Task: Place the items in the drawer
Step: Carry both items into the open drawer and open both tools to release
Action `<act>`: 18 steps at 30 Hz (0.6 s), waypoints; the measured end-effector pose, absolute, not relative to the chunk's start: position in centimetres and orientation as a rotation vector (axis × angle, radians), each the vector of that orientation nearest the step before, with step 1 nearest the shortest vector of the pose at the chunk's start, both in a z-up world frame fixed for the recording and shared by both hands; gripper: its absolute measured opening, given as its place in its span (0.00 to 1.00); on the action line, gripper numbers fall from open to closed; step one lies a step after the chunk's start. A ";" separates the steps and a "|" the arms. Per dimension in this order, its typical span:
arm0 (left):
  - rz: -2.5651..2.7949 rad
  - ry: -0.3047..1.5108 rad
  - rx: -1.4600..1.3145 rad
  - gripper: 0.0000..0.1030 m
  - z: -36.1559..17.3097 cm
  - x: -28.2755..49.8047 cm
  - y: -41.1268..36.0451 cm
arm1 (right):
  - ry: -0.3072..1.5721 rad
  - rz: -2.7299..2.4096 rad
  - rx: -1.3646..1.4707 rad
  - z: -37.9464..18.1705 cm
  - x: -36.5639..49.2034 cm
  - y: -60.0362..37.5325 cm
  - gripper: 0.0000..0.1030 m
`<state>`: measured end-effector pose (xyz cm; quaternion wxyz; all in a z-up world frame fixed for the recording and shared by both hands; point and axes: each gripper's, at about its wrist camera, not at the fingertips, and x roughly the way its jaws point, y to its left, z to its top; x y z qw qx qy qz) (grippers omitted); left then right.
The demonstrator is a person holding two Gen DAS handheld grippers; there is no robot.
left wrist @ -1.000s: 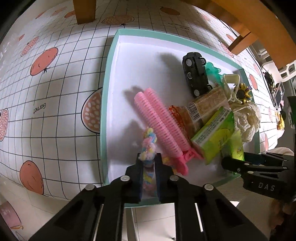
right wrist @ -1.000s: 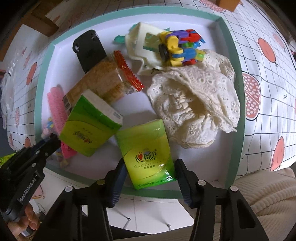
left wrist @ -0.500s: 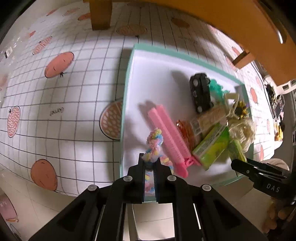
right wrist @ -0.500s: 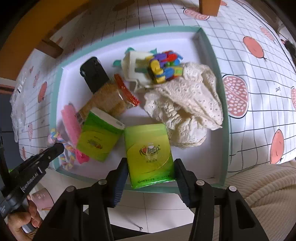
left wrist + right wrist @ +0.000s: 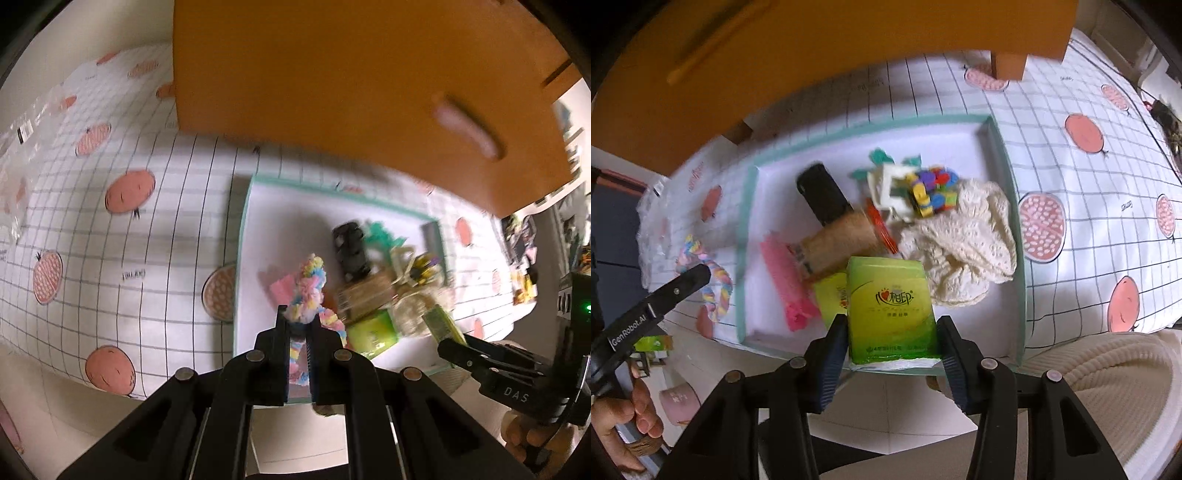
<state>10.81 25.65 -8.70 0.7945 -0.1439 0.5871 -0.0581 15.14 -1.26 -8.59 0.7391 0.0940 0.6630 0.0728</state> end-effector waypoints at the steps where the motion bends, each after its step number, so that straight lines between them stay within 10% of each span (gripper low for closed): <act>1: -0.135 1.245 -0.319 0.07 -7.8 10.8 25.7 | 1.443 0.166 0.213 -7.8 15.1 -1.4 0.50; 18: -0.262 0.789 -0.319 0.07 12.2 15.6 26.2 | 0.998 0.261 0.168 15.2 19.9 -0.7 0.50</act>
